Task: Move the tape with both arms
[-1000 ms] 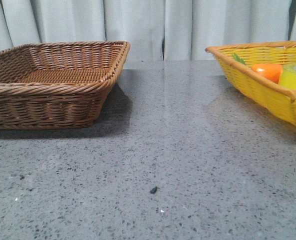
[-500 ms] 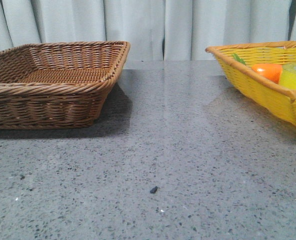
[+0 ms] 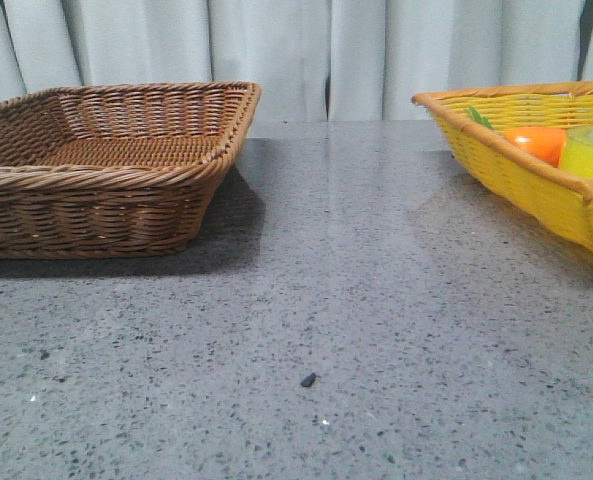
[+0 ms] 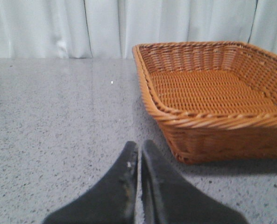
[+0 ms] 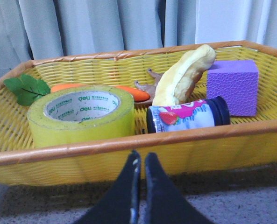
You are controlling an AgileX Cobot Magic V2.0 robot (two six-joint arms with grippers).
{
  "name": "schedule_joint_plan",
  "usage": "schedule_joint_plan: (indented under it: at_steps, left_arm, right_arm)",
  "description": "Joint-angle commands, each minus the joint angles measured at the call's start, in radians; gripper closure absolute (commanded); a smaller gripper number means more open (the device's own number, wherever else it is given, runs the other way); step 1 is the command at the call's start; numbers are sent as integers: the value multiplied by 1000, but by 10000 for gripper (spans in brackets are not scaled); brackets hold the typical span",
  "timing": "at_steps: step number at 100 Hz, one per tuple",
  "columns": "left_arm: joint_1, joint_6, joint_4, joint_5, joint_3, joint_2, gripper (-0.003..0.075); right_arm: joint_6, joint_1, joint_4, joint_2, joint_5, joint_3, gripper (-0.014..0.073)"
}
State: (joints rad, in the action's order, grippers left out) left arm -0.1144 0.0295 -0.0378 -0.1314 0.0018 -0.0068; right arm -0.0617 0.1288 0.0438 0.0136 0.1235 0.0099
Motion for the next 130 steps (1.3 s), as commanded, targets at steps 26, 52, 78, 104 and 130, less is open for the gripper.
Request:
schedule_joint_plan:
  at_steps: [26, 52, 78, 104, 130]
  left_arm:
    - [4, 10, -18, 109, -106, 20, 741]
    - [4, 8, 26, 91, -246, 151, 741]
    - [4, 8, 26, 81, -329, 261, 741]
    - [4, 8, 26, 62, -337, 303, 741]
    - [4, 8, 26, 24, -337, 303, 741]
  right_arm:
    - [8, 3, -139, -40, 25, -72, 668]
    - [8, 3, -143, -193, 156, -280, 656]
    - [62, 3, -145, -407, 289, -511, 592]
    - [79, 3, -145, -629, 417, -707, 297]
    - [157, -99, -147, -844, 603, -888, 297]
